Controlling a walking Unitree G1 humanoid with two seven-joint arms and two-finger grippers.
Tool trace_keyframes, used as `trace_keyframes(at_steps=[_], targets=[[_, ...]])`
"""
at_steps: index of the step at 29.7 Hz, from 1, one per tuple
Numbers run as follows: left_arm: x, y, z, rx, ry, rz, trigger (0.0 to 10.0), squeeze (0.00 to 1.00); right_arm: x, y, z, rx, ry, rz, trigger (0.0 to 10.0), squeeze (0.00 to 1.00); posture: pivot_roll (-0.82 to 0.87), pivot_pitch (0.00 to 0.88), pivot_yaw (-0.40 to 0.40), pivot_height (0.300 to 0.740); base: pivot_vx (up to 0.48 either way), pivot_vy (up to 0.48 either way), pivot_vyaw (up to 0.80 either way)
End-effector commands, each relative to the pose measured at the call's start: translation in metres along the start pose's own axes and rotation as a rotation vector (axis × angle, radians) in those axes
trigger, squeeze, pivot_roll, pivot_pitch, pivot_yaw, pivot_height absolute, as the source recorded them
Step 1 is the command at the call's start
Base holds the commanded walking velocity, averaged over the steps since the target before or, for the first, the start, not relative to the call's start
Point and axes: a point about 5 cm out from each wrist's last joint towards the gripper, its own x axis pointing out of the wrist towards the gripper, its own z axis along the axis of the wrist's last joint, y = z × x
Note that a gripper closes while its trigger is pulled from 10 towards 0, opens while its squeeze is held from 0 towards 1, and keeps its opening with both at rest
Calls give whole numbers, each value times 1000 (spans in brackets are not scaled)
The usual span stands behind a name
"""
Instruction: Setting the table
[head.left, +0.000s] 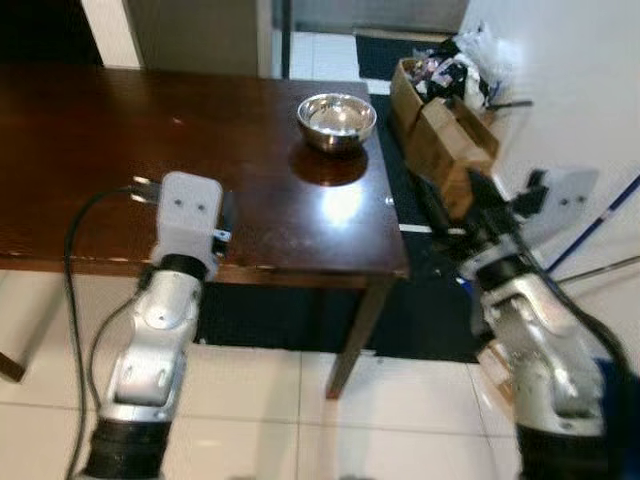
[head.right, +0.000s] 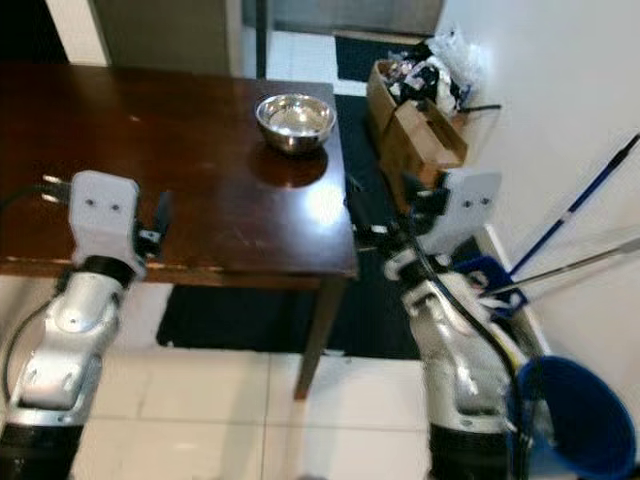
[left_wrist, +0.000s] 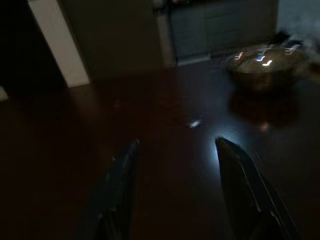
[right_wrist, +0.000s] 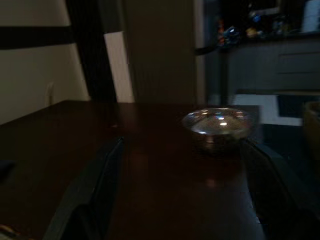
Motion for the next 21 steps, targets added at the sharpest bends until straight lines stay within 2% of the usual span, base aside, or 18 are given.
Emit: trace_keyframes(at_steps=[1,21], targets=[[0,-4,-2,1,10,-19,10000,216,-3,-6,2,-5,-5,-23,10000,0,-165,0,11,740,480,0,0],[2,-9,-1,-3,0,-38,10000,208,-3,-13,8,-43,-21,-55,10000,0,-169,0,16,740,480,0,0]])
